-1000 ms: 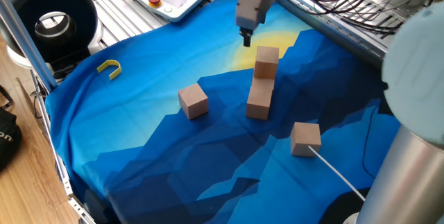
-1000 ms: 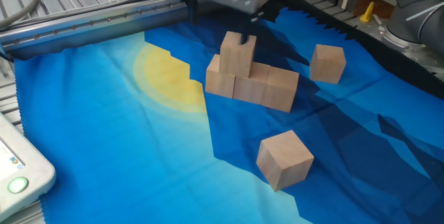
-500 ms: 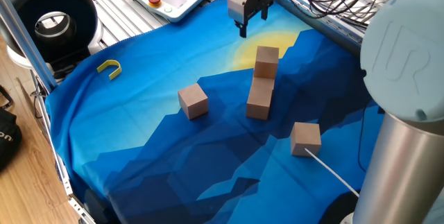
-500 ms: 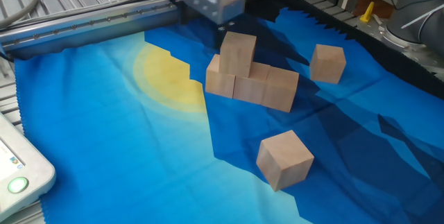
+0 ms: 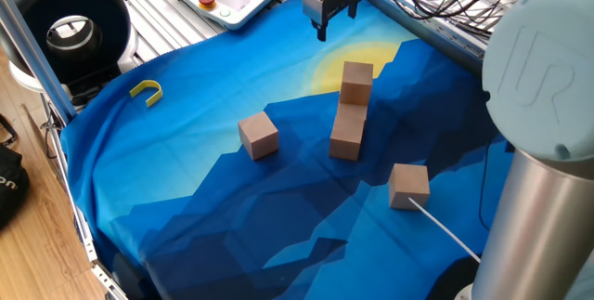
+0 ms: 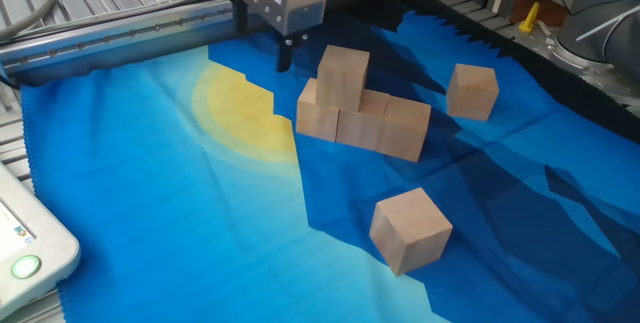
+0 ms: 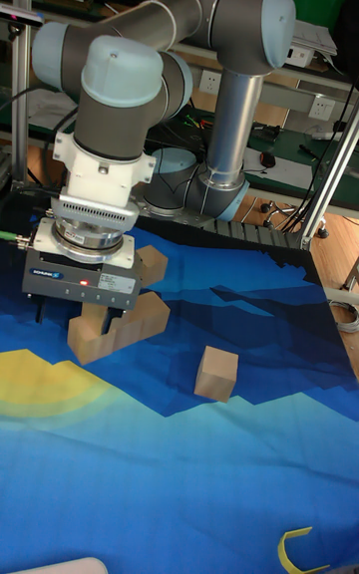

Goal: Stack the blocks into a pyramid shape

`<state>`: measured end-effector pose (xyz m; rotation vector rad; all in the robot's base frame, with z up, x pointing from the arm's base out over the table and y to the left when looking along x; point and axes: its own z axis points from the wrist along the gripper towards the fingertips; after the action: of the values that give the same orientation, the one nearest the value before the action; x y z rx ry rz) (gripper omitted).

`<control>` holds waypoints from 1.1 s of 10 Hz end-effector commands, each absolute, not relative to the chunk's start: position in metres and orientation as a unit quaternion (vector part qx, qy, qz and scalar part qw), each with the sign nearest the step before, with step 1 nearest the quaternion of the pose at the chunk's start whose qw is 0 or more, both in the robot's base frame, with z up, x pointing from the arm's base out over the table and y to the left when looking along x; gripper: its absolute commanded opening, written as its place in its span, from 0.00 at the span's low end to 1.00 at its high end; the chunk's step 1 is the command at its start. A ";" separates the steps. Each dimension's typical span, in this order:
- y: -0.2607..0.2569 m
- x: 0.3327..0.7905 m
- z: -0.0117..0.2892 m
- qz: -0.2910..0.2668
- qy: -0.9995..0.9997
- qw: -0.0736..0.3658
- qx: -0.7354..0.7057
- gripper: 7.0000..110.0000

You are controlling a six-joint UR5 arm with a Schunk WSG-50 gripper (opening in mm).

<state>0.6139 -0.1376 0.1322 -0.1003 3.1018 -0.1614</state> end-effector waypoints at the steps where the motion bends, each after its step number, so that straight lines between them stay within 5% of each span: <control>1: -0.142 0.620 0.134 -0.057 0.997 0.029 -0.054 0.00; 9: -0.140 0.609 0.134 -0.051 0.996 0.006 -0.068 0.00; 11: -0.101 0.652 0.132 -0.041 0.997 0.003 -0.067 0.00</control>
<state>0.6275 -0.1292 0.1332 -0.2217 3.1136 -0.1712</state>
